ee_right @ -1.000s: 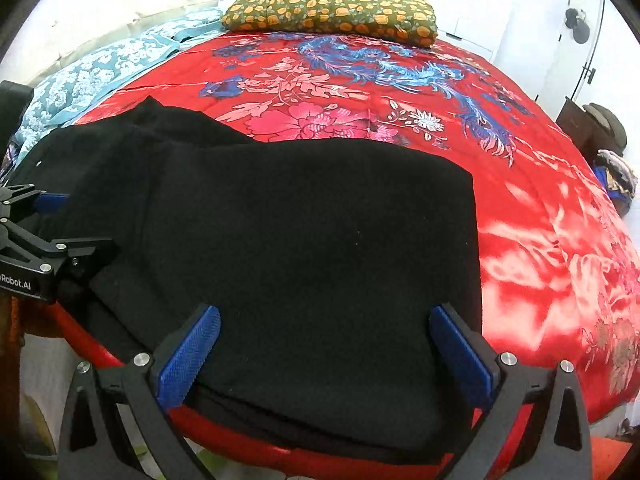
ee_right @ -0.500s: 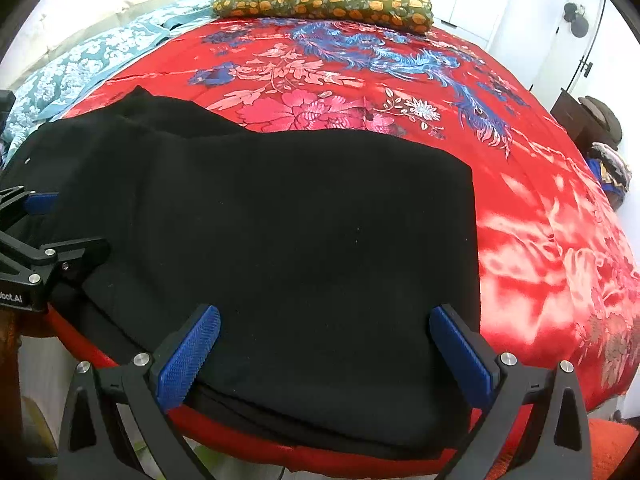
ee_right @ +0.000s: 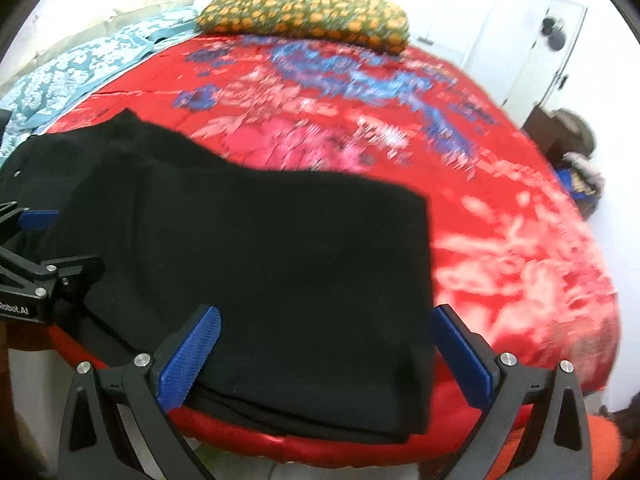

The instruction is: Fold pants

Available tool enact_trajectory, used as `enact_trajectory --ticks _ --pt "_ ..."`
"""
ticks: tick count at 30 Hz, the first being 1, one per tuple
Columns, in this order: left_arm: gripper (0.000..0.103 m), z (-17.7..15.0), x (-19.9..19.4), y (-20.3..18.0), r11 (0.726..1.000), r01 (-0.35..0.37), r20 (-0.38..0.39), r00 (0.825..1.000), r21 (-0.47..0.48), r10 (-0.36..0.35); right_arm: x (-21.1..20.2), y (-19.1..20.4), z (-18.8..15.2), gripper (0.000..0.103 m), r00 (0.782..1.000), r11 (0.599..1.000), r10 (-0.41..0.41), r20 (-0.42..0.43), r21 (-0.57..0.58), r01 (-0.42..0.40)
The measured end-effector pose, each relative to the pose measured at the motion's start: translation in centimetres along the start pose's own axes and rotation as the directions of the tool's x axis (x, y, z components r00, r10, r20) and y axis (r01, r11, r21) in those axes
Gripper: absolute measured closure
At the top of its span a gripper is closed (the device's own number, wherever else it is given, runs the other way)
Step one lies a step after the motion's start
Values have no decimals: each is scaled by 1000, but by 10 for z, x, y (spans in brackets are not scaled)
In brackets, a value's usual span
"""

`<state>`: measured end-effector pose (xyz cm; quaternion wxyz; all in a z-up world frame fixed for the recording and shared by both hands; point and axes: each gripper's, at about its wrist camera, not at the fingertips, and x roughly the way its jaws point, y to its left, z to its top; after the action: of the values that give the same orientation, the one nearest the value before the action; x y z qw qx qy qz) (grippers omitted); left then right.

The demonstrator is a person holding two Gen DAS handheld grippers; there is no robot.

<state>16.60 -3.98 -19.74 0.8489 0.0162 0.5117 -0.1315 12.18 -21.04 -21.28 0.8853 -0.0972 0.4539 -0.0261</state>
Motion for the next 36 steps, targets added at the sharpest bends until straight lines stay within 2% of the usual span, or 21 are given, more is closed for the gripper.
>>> enact_trajectory --ticks 5,8,16,21,23,25,27,29,32,34,35,36 --pt "1 1 -21 3 1000 -15 82 996 1 15 -18 -8 4 0 996 996 -85 37 17 84" --pt "1 1 -30 11 999 -32 102 994 -15 33 -21 -14 5 0 991 992 -128 44 20 127" --pt "1 -1 -52 65 984 -87 130 986 -154 108 -19 -23 4 0 985 986 -167 48 29 166" --pt "1 -4 -67 133 950 -142 124 976 -277 182 -17 -21 5 0 989 991 -130 68 28 128" --pt "1 -5 -77 172 925 -166 114 970 -341 216 -19 -19 7 0 989 993 -120 87 18 119" --pt "2 -4 -91 220 889 -158 113 967 -430 227 -21 -15 9 0 989 994 -106 107 5 106" --pt "2 -2 -103 279 847 -128 94 974 -517 204 -22 -12 10 0 989 995 -93 117 -8 95" --pt "2 -1 -101 319 825 -113 34 987 -554 158 -20 -9 10 0 990 996 -88 114 -17 90" --pt "2 3 -92 349 832 -51 22 997 -553 75 -13 -6 9 0 993 997 -74 92 -17 76" --pt "2 5 -77 357 836 24 22 1000 -549 -15 -11 -4 9 0 994 997 -73 83 -21 75" --pt "2 6 -63 359 837 46 -1 998 -545 -56 -10 -3 9 0 994 997 -74 83 -25 77" --pt "2 7 -55 357 843 40 -26 998 -537 -64 -11 -2 8 0 994 997 -75 84 -28 78"
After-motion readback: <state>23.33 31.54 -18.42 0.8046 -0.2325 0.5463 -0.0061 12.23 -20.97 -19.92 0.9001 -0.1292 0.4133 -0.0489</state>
